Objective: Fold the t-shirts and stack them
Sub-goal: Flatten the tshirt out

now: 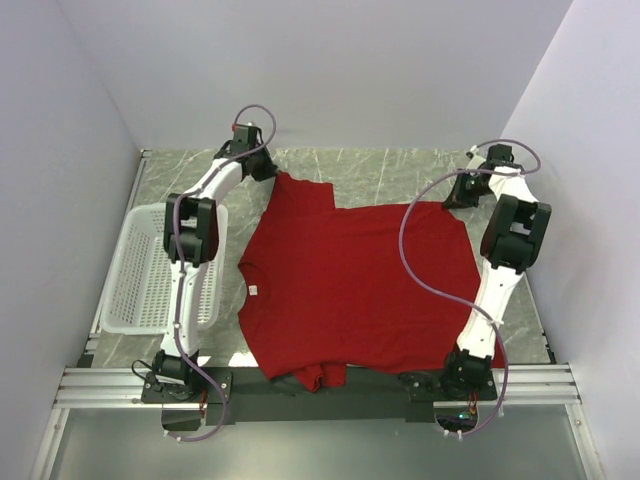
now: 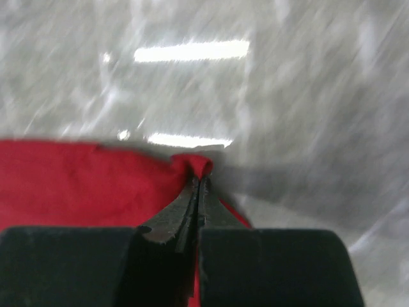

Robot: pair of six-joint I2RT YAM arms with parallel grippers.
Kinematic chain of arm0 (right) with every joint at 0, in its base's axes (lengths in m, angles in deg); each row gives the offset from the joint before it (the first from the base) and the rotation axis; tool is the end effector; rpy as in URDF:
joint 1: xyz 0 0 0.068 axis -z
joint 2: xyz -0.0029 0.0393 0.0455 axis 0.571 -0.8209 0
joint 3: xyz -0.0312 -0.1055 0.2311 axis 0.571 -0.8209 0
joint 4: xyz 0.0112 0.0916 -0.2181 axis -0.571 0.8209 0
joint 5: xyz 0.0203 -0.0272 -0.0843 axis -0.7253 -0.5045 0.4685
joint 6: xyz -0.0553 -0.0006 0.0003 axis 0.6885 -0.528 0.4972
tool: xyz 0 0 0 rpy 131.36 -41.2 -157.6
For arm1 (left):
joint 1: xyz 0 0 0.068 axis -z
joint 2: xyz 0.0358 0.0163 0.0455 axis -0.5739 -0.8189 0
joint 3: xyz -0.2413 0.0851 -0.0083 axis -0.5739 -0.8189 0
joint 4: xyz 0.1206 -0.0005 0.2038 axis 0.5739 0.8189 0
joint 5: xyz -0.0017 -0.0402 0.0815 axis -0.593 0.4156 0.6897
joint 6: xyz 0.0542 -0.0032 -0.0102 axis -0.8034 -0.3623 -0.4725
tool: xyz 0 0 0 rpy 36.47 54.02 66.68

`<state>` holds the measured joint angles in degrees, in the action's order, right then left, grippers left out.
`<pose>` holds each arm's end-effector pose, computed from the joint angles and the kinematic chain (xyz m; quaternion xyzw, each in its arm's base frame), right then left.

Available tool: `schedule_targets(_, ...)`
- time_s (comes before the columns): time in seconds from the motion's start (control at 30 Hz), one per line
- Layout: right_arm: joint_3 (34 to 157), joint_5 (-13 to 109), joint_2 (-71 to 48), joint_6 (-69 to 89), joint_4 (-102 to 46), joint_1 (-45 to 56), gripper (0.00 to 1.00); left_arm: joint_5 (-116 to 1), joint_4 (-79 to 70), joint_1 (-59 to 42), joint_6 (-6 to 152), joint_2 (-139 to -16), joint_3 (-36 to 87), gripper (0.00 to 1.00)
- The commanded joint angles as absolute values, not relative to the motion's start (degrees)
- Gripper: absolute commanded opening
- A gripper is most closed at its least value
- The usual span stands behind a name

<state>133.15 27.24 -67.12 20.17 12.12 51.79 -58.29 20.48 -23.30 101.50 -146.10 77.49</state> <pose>0.4554 -0.1202 0.1538 0.0561 0.9444 0.1976 0.2569 0.5152 -0.1129 0.1646 -0.1897 0.8938 -0.2383 0.3292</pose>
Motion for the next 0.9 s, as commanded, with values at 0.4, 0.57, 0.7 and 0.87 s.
schedule_targets(0.4,103.50,14.18,-30.60,23.47,-3.65,52.58,0.00,-62.36,4.35,-23.68,93.75,-112.23,51.05,0.00)
schedule_targets(0.57,98.39,14.53,-20.77,25.23,-4.53,52.66,0.00,-62.80,3.39,-24.30,93.05,-105.47,46.90,0.00)
schedule_targets(0.7,98.55,15.41,-13.81,26.55,-3.92,52.66,0.00,-62.89,2.33,-25.18,92.87,-100.19,44.26,0.00)
schedule_targets(0.87,103.72,16.64,-6.87,25.68,-3.04,52.84,0.00,-63.07,1.28,-27.19,92.34,-92.46,44.95,0.00)
